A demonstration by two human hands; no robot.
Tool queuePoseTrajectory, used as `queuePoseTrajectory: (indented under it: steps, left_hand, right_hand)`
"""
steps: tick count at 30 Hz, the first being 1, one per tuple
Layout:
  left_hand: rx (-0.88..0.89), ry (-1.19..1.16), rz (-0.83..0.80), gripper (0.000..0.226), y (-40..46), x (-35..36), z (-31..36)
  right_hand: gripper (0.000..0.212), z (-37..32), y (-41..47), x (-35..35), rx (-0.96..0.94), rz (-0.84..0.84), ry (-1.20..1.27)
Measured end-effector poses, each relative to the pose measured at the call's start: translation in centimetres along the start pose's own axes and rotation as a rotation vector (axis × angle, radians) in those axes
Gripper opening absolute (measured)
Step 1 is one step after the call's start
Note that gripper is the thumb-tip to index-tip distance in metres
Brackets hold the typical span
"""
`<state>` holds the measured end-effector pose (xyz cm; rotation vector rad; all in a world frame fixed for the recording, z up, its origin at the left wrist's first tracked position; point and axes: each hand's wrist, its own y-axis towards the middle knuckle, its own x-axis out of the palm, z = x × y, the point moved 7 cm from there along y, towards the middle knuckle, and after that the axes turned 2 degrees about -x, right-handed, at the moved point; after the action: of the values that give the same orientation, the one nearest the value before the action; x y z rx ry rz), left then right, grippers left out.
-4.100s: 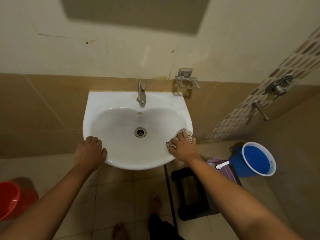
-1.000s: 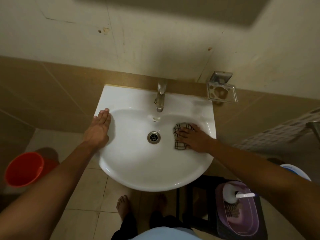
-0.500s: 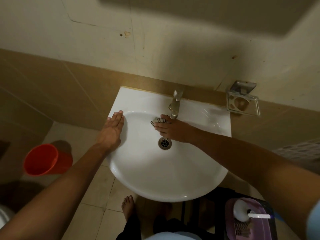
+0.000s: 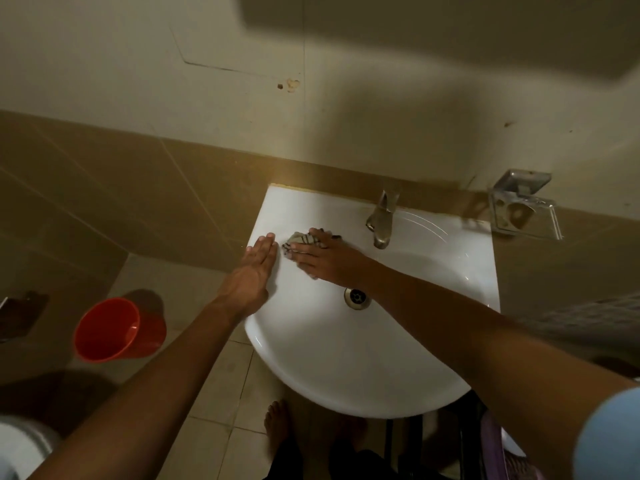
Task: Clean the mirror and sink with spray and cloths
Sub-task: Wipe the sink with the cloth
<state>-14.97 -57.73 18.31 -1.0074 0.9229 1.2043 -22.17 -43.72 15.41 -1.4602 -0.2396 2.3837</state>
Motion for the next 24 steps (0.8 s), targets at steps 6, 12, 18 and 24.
queuePoseTrajectory:
  steps: [6, 12, 18, 24]
  left_hand:
    - [0.029, 0.004, -0.022, 0.09, -0.1, 0.1, -0.4]
    - [0.071, 0.004, -0.03, 0.083, -0.3, -0.1, -0.4]
    - [0.081, 0.009, -0.026, 0.081, -0.5, -0.2, -0.2]
    - [0.088, -0.007, -0.047, 0.085, -0.5, -0.1, -0.4]
  right_hand:
    - [0.031, -1.5, -4.5, 2.4, 0.112, -0.039, -0.019]
    - [0.047, -4.3, -10.8, 4.4, 0.57, -0.102, 0.513]
    - [0.065, -9.1, -14.7, 4.5, 0.884, -0.272, 0.996]
    - [0.06, -10.6, -6.7, 1.7, 1.011, 0.005, 1.279]
